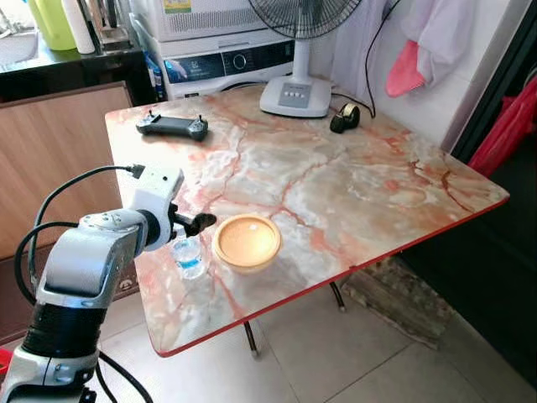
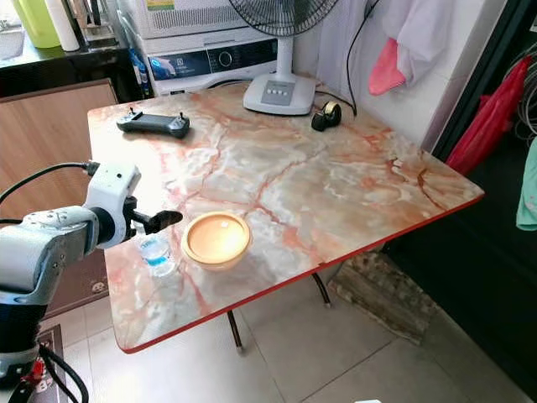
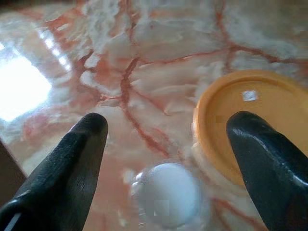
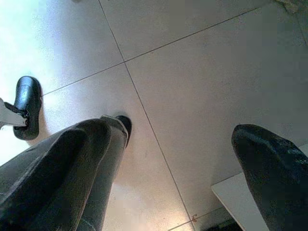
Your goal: Restocking fridge
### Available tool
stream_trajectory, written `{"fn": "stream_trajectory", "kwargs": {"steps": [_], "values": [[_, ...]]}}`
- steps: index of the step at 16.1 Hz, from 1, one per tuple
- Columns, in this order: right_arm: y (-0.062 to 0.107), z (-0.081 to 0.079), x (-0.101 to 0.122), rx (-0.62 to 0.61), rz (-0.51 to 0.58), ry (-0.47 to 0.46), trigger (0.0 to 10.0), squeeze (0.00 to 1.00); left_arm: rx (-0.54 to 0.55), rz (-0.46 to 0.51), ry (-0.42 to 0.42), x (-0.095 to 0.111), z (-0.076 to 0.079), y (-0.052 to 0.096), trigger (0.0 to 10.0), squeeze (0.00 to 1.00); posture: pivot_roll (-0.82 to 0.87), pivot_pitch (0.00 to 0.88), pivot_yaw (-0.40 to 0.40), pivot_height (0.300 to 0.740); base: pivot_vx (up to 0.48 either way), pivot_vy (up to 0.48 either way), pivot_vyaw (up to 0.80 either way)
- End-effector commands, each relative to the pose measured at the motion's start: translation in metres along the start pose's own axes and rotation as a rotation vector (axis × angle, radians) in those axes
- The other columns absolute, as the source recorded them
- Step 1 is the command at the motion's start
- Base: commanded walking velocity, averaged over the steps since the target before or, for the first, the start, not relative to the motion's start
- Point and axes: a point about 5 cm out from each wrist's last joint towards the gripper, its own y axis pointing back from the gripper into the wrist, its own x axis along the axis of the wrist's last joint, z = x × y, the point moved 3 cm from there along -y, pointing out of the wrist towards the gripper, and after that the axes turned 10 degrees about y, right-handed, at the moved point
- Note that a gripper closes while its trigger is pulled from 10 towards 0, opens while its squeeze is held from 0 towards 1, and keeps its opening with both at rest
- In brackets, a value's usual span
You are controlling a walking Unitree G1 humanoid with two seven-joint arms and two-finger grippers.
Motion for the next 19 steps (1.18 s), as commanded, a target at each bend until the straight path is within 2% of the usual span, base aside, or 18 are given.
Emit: {"fn": "stream_trajectory", "kwargs": {"steps": [1,7,9,18,19], "values": [[0.000,0.001,-0.001,-0.002,-0.003,0.009,10.0,0.00,-0.020,0.001,0.002,0.000,0.007,0.006,10.0,0.00,0.10,0.000,-0.023,0.740,0.000,0.000,0.00],[0.000,-0.001,-0.002,0.001,-0.003,0.010,10.0,0.00,-0.012,-0.021,-0.011,-0.002,0.011,0.016,10.0,0.00,0.10,0.000,-0.017,0.740,0.000,0.000,0.00],[0.000,-0.001,-0.002,0.004,-0.004,0.012,10.0,0.00,0.032,-0.040,-0.019,-0.008,0.004,0.017,10.0,0.00,0.11,0.000,-0.016,0.740,0.000,0.000,0.00],[0.001,0.001,-0.002,0.003,-0.006,0.020,10.0,0.00,0.085,-0.030,0.039,-0.012,-0.012,0.017,10.0,0.00,0.11,0.000,-0.031,0.740,0.000,0.000,0.00],[0.001,0.001,-0.002,0.003,-0.006,0.021,10.0,0.00,0.083,-0.029,0.046,-0.012,-0.012,0.017,6.5,0.00,0.11,0.000,-0.031,0.740,0.000,0.000,0.00]]}}
